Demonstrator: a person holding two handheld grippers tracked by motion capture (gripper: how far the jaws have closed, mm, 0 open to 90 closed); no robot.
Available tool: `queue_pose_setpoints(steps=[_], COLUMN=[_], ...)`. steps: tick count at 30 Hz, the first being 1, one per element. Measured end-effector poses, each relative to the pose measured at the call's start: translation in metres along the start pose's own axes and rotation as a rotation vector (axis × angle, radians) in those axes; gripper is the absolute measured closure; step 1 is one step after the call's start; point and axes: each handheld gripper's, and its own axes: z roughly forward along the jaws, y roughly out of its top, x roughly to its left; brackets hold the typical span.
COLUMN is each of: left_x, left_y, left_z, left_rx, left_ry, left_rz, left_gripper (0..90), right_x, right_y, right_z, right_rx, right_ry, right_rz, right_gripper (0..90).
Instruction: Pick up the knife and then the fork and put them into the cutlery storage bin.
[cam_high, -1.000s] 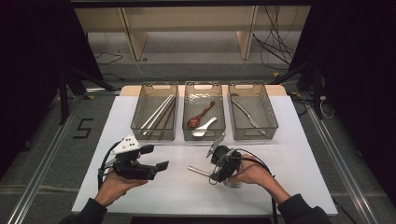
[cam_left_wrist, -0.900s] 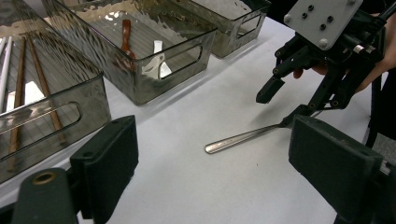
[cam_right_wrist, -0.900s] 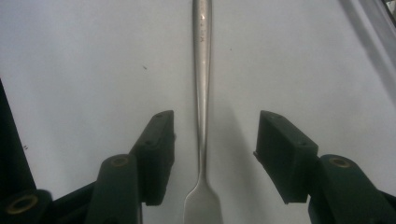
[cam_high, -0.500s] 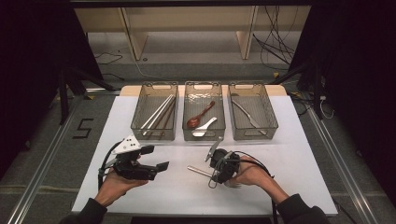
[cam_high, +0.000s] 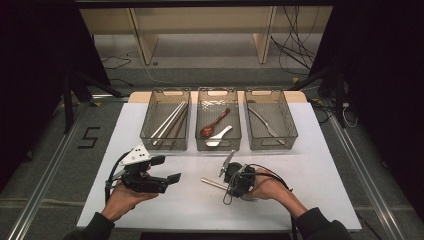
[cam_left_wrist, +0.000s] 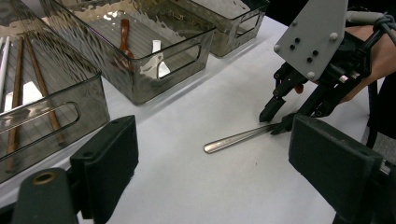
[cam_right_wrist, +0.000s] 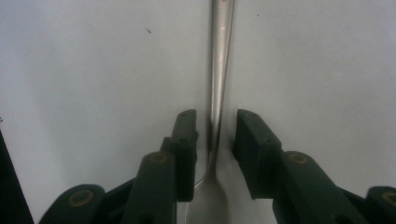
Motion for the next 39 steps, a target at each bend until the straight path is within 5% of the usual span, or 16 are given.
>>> queue_pose_setpoints(steps=[17,28,39], left_x=[-0.0003,-0.0002,0.0001], left_y=[-0.0001,0.0001,0.0002], left_z=[0.0002,-0.0002,-0.0009], left_rx=[0.002,-0.001,-0.004], left_ry=[0.006,0.007,0.01], left_rz=[0.009,0.011,0.006], left_gripper=[15.6,15.6,15.7], right_x=[-0.0025,0.0022,0.0002], right_y=[0.0045,0.0088,0.0066], right_z=[0.0014,0.0009,-0.0041], right_rx=[0.028,0.062,0.027], right_ry=[0.021,-0.008,0.002], right_rz=[0.022,-0.024,-0.009], right_gripper=[83.7,85.2,85.5])
